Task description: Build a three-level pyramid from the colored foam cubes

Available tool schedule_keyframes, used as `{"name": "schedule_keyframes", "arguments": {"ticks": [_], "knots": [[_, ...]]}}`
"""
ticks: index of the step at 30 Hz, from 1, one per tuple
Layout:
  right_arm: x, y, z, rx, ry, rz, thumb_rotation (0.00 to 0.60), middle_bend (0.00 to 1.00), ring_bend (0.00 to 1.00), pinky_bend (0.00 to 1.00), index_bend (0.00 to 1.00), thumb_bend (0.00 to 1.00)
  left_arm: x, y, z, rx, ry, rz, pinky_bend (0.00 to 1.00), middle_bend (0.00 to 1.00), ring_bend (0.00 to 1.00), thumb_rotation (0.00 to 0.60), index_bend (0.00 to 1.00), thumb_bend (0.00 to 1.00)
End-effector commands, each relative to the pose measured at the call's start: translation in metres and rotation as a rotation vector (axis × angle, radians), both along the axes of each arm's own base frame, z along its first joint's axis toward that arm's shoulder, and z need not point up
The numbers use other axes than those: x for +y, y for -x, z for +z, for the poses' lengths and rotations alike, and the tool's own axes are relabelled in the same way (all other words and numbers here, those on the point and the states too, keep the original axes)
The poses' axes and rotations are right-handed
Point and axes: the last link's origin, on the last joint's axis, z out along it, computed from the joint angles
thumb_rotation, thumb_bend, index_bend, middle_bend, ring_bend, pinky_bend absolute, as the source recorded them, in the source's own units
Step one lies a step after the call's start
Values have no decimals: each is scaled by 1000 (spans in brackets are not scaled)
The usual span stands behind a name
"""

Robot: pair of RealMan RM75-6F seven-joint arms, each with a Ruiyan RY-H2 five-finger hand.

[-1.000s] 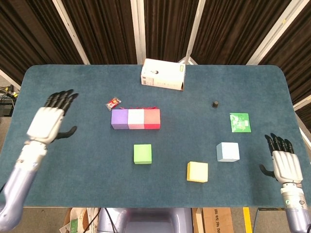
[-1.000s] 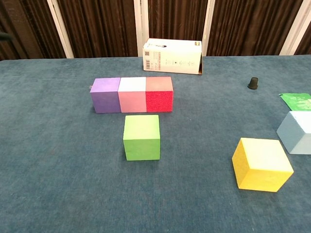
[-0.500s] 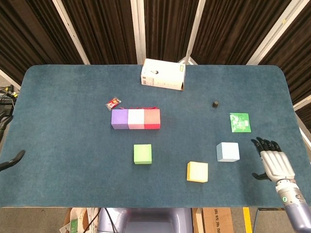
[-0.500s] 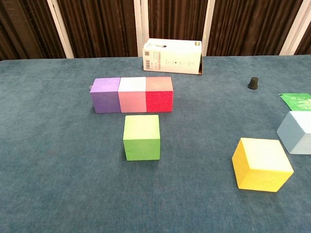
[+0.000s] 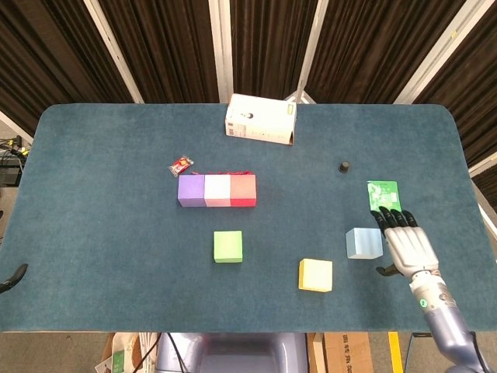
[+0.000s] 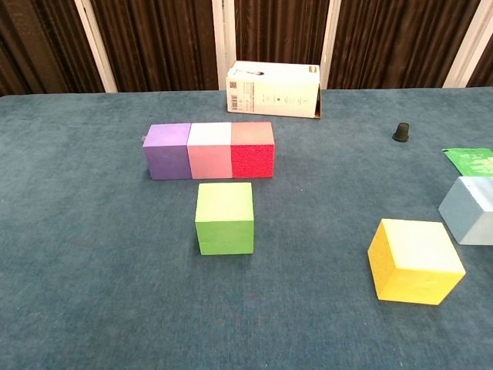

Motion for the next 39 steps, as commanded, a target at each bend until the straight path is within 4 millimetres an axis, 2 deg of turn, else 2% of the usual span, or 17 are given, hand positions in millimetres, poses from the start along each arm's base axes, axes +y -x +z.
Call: {"name": "schedule_keyframes", "arguments": {"ticks": [1,13,23,39], "knots": [[-13,-11,-11,26,5,9,600,4,0,0,0,128,1,1,1,9,-13,13,0,0,0,600,37,297],[-29,-11,-24,73,-19,-48,600,93,0,0,42,127,-1,3,-2,63,-2,99,0,0,0,600,60,296],[-28,4,-28,66,-23,-97,600,152,0,0,107,128,3,3,-9,82,6,139,0,0,0,600,48,296],[-36,24,-46,56,-25,-129,600,213,27,0,138,128,13,7,-16,112,12,205,0,4,0,600,43,297]]}}
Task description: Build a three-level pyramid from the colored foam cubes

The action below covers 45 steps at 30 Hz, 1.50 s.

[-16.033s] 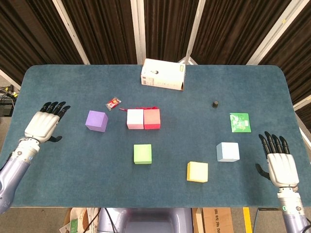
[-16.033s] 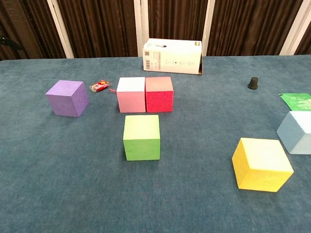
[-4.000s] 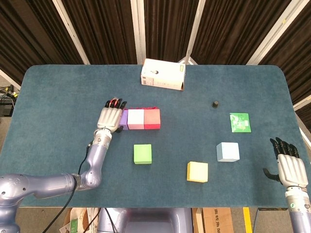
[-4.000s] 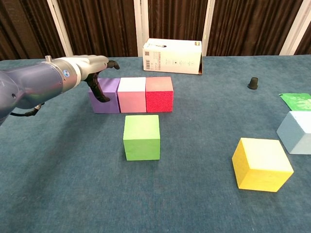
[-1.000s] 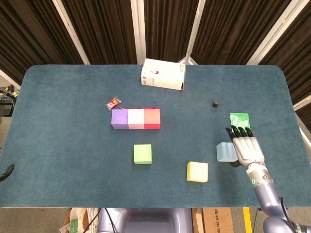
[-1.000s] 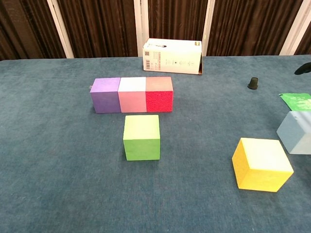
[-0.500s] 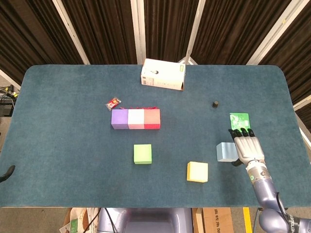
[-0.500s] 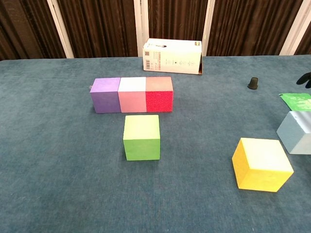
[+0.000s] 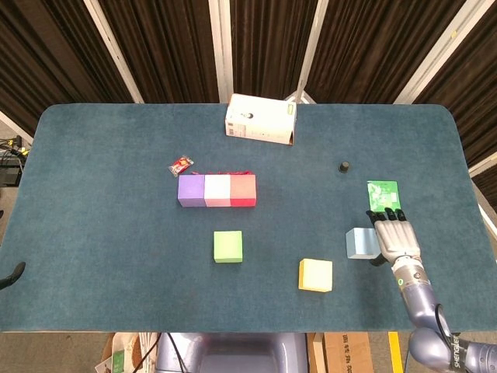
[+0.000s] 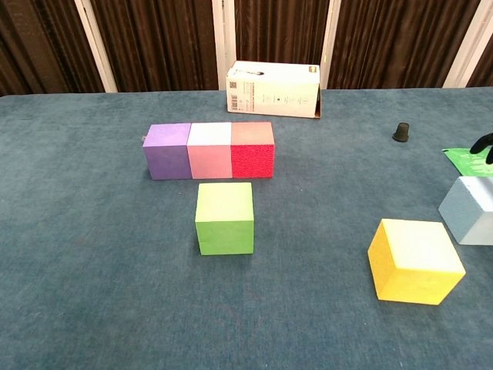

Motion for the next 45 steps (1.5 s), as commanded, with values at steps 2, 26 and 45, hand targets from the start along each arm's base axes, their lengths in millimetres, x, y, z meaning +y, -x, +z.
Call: {"name": "schedule_keyframes", "arguments": {"ticks": [2,26,45], "knots": [[-1,3,-2,-8,8,-3,600,223,36,0,153,128,2,0,-2,-2,2,9,0,1,0,600,43,297],[-2,6,-13,-32,40,19,600,303,114,0,232,239,6,1,-7,-28,-19,56,0,0,0,600,47,297],[-1,6,-18,-29,26,16,600,320,134,0,330,248,7,1,-8,-57,-46,79,0,0,0,600,65,298]]}}
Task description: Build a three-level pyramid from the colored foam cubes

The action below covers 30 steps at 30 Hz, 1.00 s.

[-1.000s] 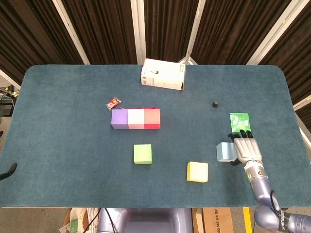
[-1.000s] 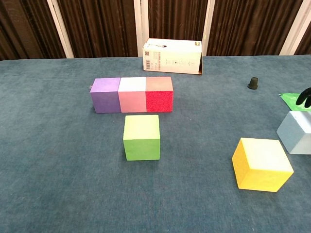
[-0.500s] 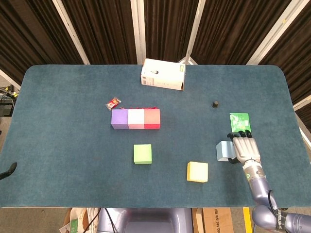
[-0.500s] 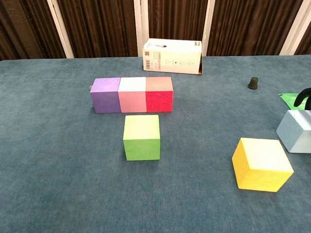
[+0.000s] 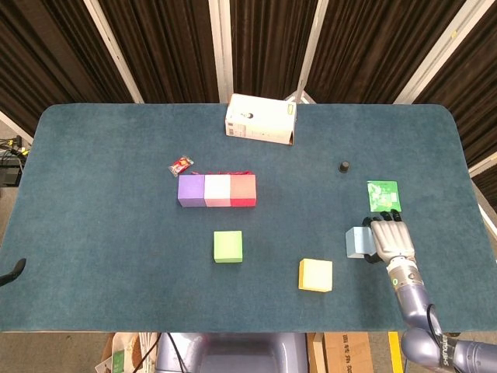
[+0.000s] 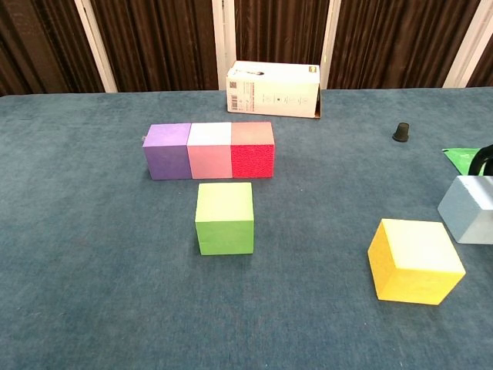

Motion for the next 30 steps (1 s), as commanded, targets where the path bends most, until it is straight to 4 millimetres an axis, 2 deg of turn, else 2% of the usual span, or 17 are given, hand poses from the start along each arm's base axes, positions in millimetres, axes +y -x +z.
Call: {"name": "schedule_keyframes", "arguments": {"ticks": [1,7,12,20,26,30], "knots": [[0,-1,-1,-2,-1,4,600,320,134,0,338,248,0,0,0,-4,-2,4,0,0,0,600,66,298],[1,-1,-2,-2,-1,6,600,322,142,0,349,253,1,0,0,-11,-13,11,0,0,0,600,71,297],[0,-2,-2,-8,13,10,600,358,184,0,375,321,1,0,0,-17,-22,15,0,0,0,600,74,297],[-1,-7,1,-16,28,22,600,398,215,0,378,325,2,0,-1,-10,-5,8,0,0,0,600,73,297],[-3,-28,25,-26,46,52,600,398,215,0,378,325,5,4,-1,45,15,14,0,0,0,600,73,297],[-9,-52,43,-50,38,85,600,398,215,0,378,324,10,3,0,43,-4,-14,0,0,0,600,72,297]]}}
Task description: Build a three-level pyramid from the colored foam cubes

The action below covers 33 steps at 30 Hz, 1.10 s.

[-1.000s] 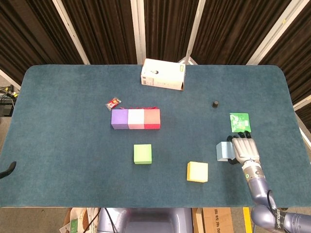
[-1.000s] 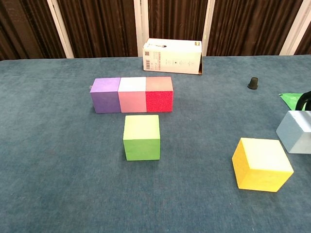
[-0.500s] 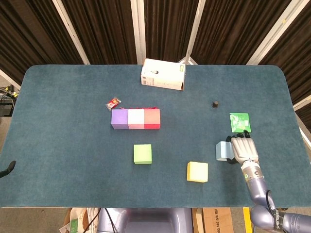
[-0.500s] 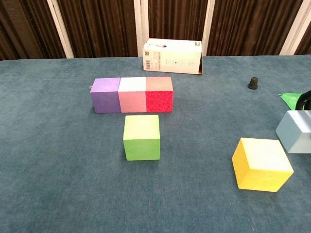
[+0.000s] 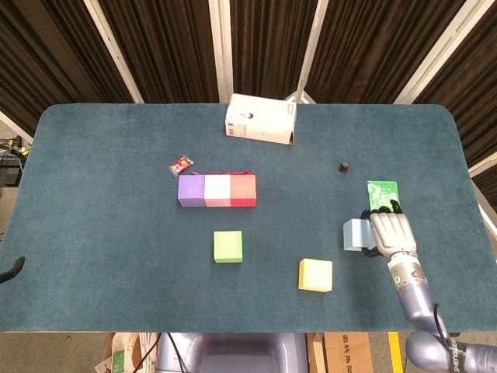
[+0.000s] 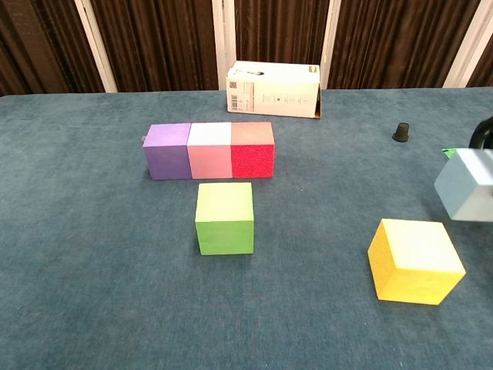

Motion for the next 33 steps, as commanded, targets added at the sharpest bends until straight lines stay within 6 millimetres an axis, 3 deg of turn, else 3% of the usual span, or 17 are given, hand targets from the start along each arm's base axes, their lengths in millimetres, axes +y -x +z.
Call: {"name": "schedule_keyframes", "arguments": {"ticks": [1,6,11,19,22,27,33], "knots": [[-9,-25,19,-19,-8,35,600,398,215,0,378,324,3,-1,1,-14,-21,-28,0,0,0,600,72,297],[-25,-63,36,-12,-24,82,600,398,215,0,378,325,4,1,5,-27,-53,-58,0,0,0,600,70,297],[-44,-108,38,-26,-73,112,600,397,215,0,383,324,5,2,9,-35,-90,-74,0,0,0,600,61,297],[-79,-179,14,-12,-130,93,600,398,215,0,385,325,6,5,13,-36,-131,-54,0,0,0,600,61,297],[-93,-217,-2,-9,-110,118,600,398,215,0,385,324,6,9,17,-41,-146,-30,0,0,0,600,62,297],[-102,-241,-22,16,-73,90,600,398,215,0,385,324,9,12,21,-50,-156,-7,0,0,0,600,61,297],[-110,-256,-36,-35,-92,63,600,398,215,0,385,325,11,15,23,-50,-157,6,0,0,0,600,61,298]]}}
